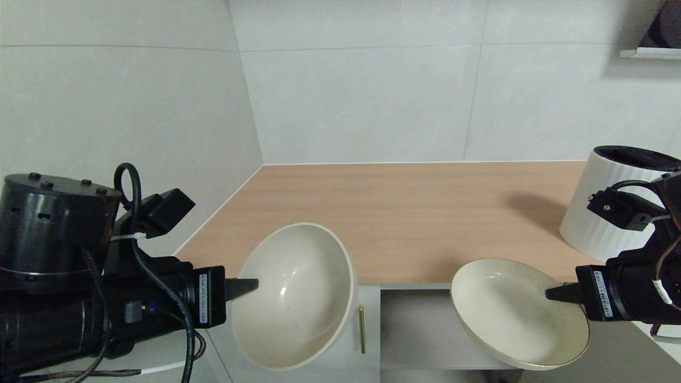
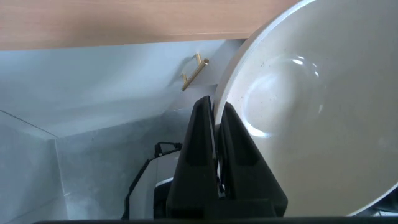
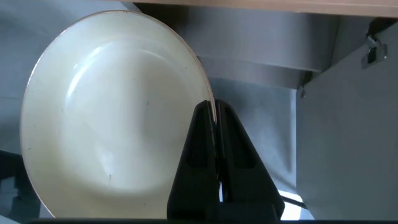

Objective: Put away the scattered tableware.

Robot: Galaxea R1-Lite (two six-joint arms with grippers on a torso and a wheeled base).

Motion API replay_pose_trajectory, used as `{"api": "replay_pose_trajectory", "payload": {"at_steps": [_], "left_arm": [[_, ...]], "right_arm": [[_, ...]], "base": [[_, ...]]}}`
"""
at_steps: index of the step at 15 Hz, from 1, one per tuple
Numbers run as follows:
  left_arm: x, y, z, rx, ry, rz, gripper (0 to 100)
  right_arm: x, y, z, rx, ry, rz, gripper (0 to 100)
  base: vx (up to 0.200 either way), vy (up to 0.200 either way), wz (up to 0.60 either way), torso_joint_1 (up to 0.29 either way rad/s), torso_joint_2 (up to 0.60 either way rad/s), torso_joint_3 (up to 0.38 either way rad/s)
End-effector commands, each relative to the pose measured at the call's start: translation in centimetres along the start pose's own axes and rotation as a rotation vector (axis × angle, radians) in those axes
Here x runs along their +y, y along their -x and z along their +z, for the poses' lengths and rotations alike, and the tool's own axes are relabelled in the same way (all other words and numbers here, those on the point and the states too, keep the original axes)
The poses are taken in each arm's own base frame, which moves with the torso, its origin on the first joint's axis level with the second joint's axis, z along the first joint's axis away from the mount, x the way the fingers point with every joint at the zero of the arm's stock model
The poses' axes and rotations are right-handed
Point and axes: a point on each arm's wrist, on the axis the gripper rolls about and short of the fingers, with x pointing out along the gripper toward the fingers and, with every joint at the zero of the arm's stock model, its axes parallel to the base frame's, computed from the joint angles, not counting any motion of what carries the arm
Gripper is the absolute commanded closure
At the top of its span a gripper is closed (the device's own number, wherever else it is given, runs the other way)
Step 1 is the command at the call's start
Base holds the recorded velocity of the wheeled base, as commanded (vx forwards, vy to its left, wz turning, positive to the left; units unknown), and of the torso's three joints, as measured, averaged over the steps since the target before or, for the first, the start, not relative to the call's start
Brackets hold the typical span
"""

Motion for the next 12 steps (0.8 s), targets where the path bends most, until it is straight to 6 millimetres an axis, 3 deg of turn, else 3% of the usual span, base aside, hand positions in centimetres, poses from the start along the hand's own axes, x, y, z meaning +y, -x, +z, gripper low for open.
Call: {"api": "replay_pose_trajectory", "payload": {"at_steps": [1,12], "left_arm": [[0.0,-0.3,0.0,0.008,0.001,0.004,100],[0.1,-0.8,-0.2,0.028,-0.009,0.015,100]], "right_arm": [[0.0,-0.5,-0.1,0.013,0.0,-0.007,100],[-0.1,-1.7,-0.5,0.061,0.019,-0.024,100]], "base": [[0.0,0.0,0.0,0.0,0.0,0.0],[0.0,0.0,0.0,-0.006,0.01,0.009]]}}
